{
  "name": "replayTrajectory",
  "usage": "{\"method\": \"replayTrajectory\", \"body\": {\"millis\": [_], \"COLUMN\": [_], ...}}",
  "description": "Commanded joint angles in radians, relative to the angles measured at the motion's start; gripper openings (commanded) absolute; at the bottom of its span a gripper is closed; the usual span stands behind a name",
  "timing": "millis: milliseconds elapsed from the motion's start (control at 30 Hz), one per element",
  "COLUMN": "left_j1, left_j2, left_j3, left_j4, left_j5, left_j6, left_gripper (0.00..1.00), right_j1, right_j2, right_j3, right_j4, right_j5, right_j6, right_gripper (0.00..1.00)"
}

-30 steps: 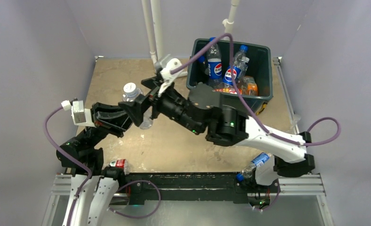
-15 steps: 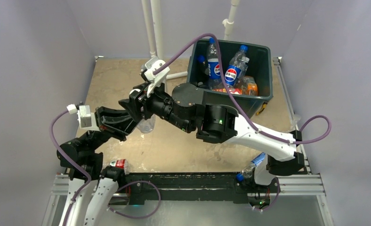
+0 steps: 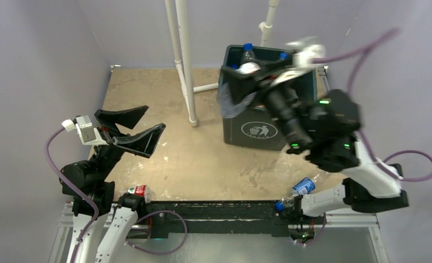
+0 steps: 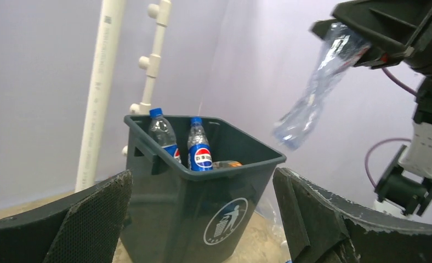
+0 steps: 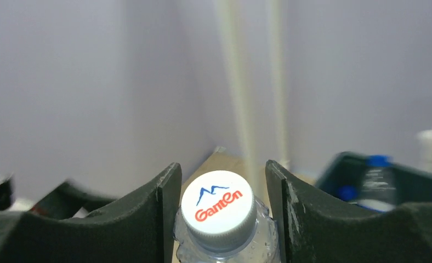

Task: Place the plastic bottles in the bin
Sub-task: Place the plastic bottle in the trash bin.

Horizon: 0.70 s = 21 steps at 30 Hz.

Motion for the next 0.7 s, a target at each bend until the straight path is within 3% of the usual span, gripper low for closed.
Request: {"method": "replayTrajectory", "body": {"millis": [0,67,100,233,400,567,600,667], "left_j1": [-0.003,-0.003,-0.003,-0.003,-0.003,-0.003,-0.003,-0.003], "left_j2": [0.003,-0.001,-0.001,0.054,0.198,0.223,0.212,0.192], "left_j3": [-0.030,-0.041,-0.040,-0.022,0.046,0.087,0.084,0.069], "left_j4": [-0.012,-0.053,-0.091,-0.212,-0.288,-0.386,-0.394,-0.402], "left_j5": [-0.111,-0.182,-0.236,-0.327,-0.180,-0.190,-0.203,-0.225], "left_j6": [0.000,0.008,0.006,0.007,0.013,0.069,0.081,0.095], "left_gripper": [0.99,0.99,0.99,0.99,0.99,0.99,0.99,0.99], "right_j1": [-0.010,-0.073,-0.145,-0.515,-0.735,-0.924,-0.931,-0.941], "right_j2": [-0.138,-0.170,-0.167,-0.048,0.052,0.099,0.108,0.117], "right_j3": [-0.143,-0.218,-0.207,-0.024,-0.014,-0.108,-0.118,-0.133], "right_j4": [0.332,0.509,0.479,0.054,-0.087,-0.171,-0.185,-0.207], "right_j5": [0.398,0.441,0.422,0.199,-0.004,-0.323,-0.342,-0.363], "right_j6": [-0.373,-0.520,-0.492,-0.136,0.115,0.350,0.367,0.389], "right_gripper": [0.00,0.00,0.00,0.00,0.00,0.00,0.07,0.41]}}
